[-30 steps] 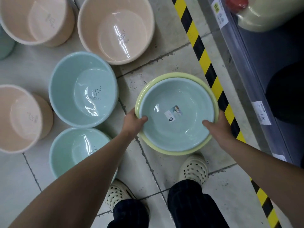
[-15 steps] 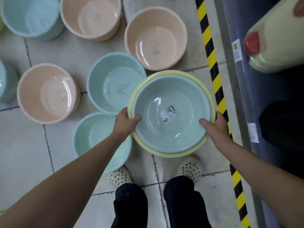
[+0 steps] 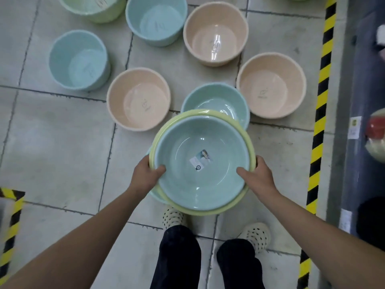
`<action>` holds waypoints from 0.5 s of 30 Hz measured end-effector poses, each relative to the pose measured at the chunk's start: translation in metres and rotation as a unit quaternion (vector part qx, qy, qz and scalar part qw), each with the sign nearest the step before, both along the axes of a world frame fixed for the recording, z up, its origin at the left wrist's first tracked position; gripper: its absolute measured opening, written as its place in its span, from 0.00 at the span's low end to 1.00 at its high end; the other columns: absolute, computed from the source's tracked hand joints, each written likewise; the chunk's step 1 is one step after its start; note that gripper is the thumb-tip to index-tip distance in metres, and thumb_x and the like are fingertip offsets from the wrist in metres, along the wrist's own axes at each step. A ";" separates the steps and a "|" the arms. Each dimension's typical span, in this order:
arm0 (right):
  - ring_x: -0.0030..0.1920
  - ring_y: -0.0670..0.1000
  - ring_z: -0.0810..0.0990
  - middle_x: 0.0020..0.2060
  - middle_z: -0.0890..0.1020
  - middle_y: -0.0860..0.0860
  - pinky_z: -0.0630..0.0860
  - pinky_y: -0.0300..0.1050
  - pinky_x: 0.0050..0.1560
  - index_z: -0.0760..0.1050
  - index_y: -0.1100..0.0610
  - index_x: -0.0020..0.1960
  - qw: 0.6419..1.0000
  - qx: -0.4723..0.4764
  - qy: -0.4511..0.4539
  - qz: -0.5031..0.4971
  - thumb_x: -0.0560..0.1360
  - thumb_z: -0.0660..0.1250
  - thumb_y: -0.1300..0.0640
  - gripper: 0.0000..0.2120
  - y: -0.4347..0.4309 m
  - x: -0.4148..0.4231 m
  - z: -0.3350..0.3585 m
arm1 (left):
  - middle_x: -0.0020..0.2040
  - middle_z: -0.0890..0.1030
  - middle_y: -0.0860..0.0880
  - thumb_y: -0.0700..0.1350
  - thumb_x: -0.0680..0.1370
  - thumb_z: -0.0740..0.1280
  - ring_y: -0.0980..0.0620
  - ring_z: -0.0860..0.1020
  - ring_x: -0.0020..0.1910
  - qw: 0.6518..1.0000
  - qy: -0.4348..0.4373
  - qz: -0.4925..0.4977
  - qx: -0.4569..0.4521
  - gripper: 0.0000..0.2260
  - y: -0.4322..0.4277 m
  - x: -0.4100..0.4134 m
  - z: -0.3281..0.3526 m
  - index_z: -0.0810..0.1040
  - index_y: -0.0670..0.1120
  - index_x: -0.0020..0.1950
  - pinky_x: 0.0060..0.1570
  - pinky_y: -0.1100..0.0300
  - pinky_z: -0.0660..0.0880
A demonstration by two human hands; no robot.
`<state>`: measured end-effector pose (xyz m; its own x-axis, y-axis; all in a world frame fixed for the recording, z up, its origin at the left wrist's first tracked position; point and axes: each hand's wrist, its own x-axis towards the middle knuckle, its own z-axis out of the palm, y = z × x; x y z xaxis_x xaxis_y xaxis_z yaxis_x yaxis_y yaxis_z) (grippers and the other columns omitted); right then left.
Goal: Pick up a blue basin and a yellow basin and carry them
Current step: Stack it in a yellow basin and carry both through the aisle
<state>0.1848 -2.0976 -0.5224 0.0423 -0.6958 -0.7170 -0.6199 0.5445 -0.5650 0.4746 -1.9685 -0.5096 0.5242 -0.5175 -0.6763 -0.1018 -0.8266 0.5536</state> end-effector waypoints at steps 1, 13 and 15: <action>0.49 0.52 0.80 0.47 0.79 0.46 0.76 0.46 0.47 0.71 0.54 0.64 1.000 0.005 -0.004 0.011 0.72 0.73 0.58 0.22 0.005 0.011 -0.003 | 0.47 0.81 0.54 0.46 0.73 0.71 0.50 0.81 0.47 1.000 0.000 0.019 0.008 0.13 0.011 0.008 -0.004 0.77 0.50 0.56 0.44 0.54 0.78; 0.51 0.54 0.80 0.52 0.81 0.53 0.75 0.45 0.50 0.74 0.55 0.59 0.993 0.044 0.029 0.109 0.74 0.74 0.59 0.16 0.051 0.068 -0.088 | 0.48 0.83 0.46 0.39 0.74 0.72 0.42 0.83 0.48 0.988 0.015 0.145 0.053 0.12 0.099 0.032 -0.079 0.79 0.48 0.56 0.51 0.47 0.81; 0.53 0.56 0.82 0.56 0.81 0.55 0.79 0.49 0.55 0.76 0.56 0.60 0.991 0.049 0.036 0.116 0.70 0.75 0.55 0.19 0.057 0.069 -0.099 | 0.48 0.83 0.45 0.38 0.74 0.72 0.42 0.83 0.47 0.987 0.018 0.151 0.055 0.13 0.106 0.030 -0.092 0.81 0.46 0.57 0.50 0.49 0.81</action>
<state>0.2541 -2.0402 -0.6212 0.1389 -0.5995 -0.7882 -0.7716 0.4334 -0.4656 0.5050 -1.8623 -0.6019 0.6185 -0.2632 -0.7404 0.1762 -0.8718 0.4572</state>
